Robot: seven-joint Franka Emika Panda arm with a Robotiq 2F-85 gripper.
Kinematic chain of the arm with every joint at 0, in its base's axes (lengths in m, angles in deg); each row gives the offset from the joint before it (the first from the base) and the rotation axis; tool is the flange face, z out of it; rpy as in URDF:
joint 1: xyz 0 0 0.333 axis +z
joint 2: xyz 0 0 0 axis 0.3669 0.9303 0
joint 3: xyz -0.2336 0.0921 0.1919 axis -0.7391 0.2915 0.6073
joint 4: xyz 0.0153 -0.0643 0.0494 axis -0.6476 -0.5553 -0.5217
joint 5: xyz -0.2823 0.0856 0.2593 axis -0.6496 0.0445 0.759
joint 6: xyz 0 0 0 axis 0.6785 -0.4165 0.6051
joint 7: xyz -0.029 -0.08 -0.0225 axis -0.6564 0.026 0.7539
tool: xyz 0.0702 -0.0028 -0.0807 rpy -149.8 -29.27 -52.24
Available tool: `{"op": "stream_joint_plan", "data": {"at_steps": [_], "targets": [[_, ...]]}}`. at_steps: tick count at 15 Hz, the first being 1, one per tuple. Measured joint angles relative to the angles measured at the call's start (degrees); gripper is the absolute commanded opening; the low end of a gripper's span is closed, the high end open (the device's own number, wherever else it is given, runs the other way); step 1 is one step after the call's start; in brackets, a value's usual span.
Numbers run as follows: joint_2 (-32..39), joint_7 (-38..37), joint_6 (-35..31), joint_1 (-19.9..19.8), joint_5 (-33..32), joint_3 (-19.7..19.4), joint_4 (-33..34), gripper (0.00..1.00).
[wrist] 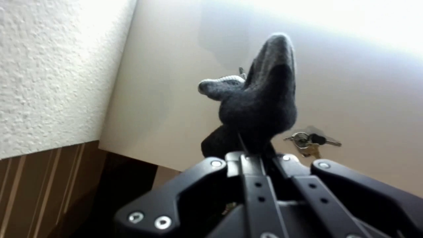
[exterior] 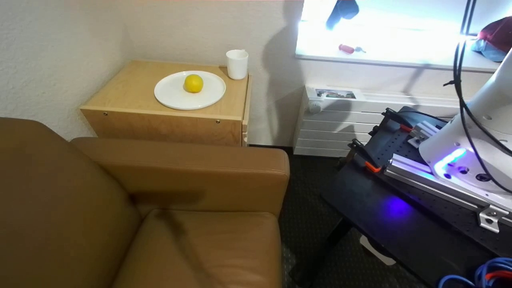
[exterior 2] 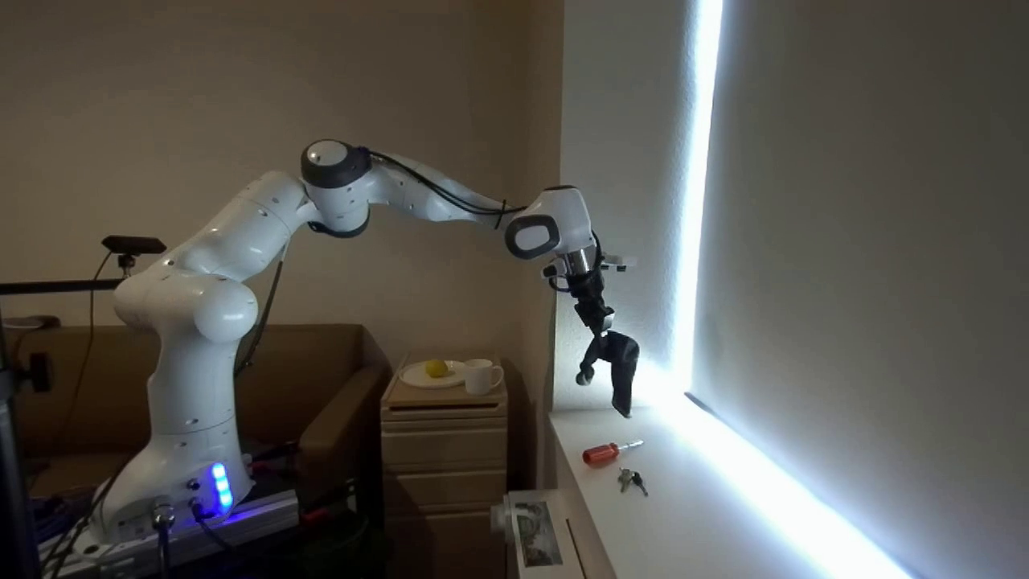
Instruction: Take the object and put it on the window seal
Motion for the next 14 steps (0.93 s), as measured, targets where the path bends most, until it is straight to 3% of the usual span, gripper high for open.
{"op": "stream_joint_plan", "data": {"at_steps": [2, 4, 7, 11, 12, 14], "targets": [[5.4, -0.2, -0.1, 5.0, 5.9, -3.3, 0.4, 0.05], [8.3, -0.7, -0.6, 7.6, 7.2, -4.9, 0.7, 0.01], [8.8, -0.6, -1.0, 7.2, 8.2, -5.4, 0.6, 0.01], [13.2, -0.2, -1.9, 5.6, 22.3, -5.7, 0.6, 0.01], [15.0, -0.2, -1.9, 5.4, 26.2, -6.0, 0.6, 0.22], [18.5, -0.2, -1.9, 5.1, 32.0, -6.6, 0.5, 0.37]]}}
